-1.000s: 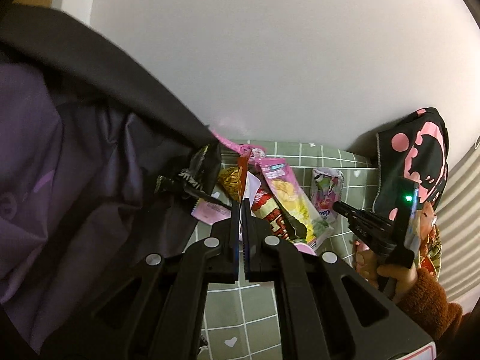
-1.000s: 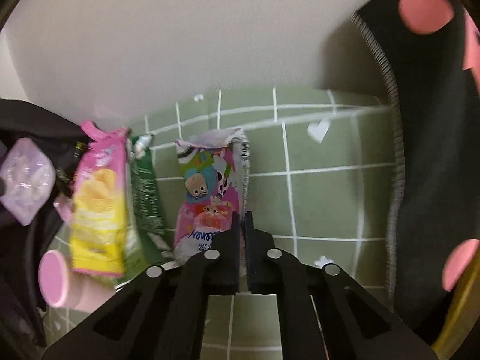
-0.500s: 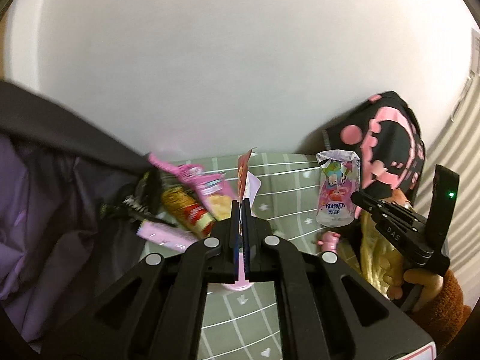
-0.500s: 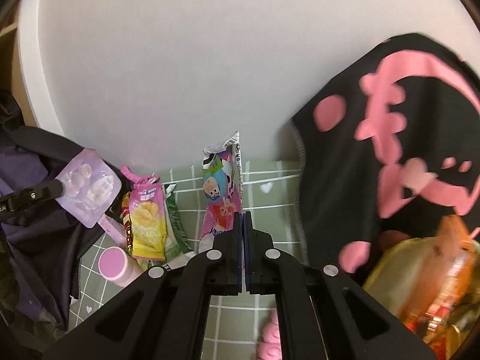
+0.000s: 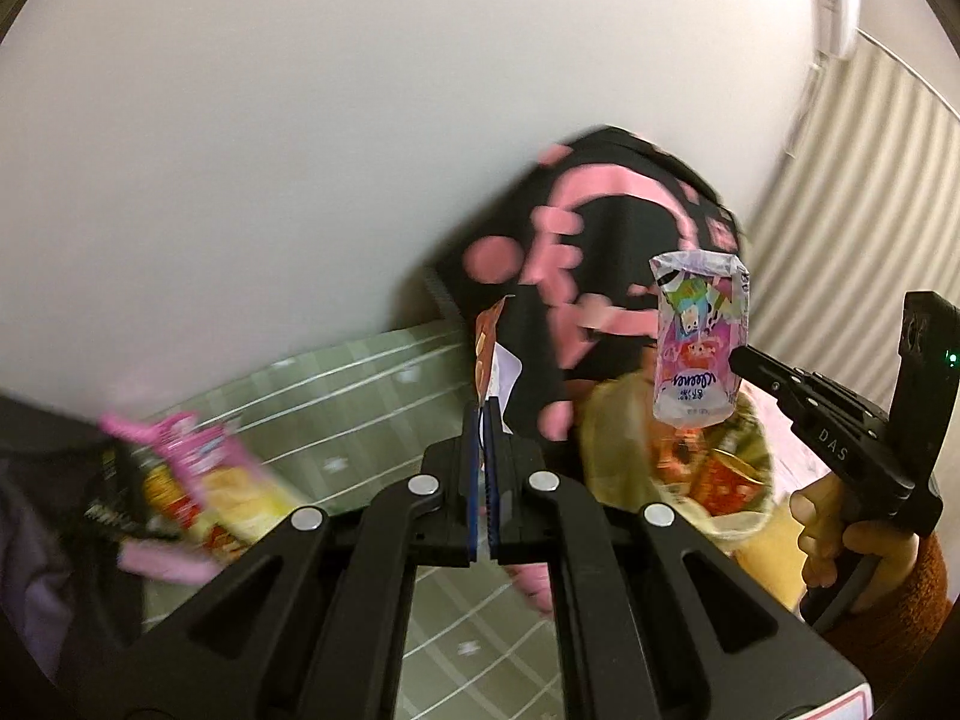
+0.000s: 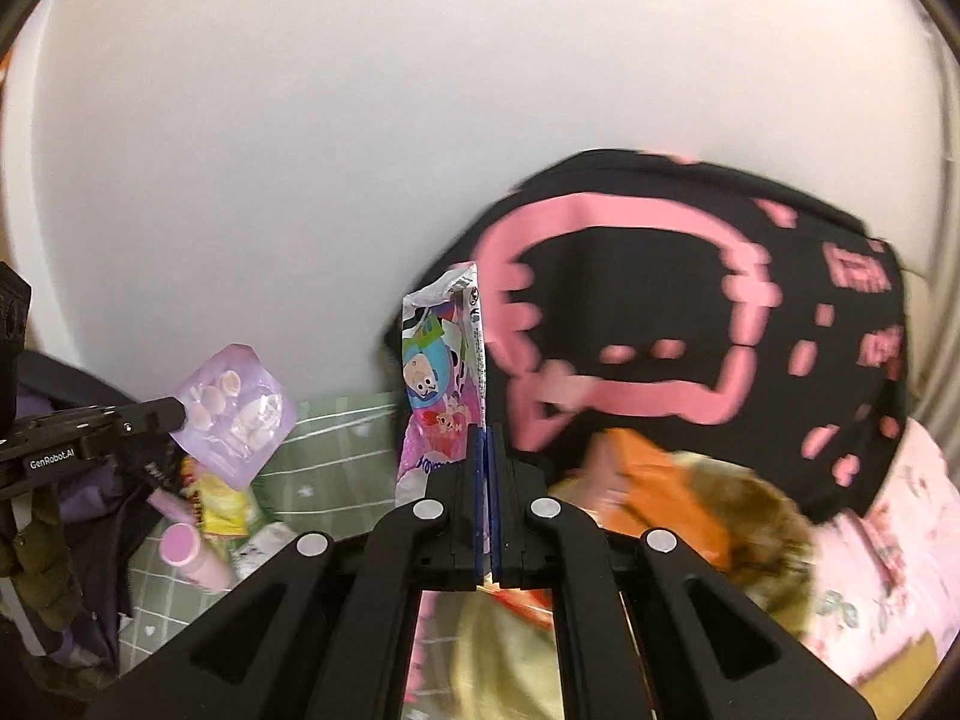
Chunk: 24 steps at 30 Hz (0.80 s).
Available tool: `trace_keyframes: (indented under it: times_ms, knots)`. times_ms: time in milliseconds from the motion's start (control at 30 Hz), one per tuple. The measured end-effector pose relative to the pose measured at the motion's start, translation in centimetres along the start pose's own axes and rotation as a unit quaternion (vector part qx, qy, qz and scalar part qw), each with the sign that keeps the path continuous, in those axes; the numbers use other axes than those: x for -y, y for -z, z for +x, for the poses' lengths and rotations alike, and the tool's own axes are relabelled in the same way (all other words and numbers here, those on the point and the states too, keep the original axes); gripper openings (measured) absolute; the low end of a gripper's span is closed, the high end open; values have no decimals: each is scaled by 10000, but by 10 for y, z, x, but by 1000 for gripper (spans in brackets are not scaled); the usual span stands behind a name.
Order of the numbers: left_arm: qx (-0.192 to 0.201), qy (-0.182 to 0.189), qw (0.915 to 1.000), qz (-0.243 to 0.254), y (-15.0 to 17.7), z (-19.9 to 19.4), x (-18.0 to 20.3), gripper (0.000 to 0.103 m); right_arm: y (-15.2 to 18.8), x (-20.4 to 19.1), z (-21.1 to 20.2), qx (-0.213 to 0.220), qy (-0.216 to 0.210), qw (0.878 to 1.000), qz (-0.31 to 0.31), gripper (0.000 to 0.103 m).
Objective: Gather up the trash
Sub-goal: 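Lift both held wrappers and carry them over the yellow trash bag, then open both grippers to drop the wrappers into the trash bag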
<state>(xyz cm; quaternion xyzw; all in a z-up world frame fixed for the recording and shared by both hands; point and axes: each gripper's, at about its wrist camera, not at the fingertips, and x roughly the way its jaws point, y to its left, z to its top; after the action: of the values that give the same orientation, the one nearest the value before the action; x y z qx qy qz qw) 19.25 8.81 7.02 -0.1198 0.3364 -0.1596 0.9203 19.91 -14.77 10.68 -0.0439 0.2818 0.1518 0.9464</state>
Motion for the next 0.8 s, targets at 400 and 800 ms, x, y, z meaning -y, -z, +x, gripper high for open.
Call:
trace_keyframes:
  times_ms: [400,800]
  knots:
    - [-759,1552,9831,599,-9,83,98,2,30,102,-67,107,1322,9877,826,3]
    - [-1584,1697,9650,1219,24,168,174,2,57,146,-79,-82,1586,9802,1181,3]
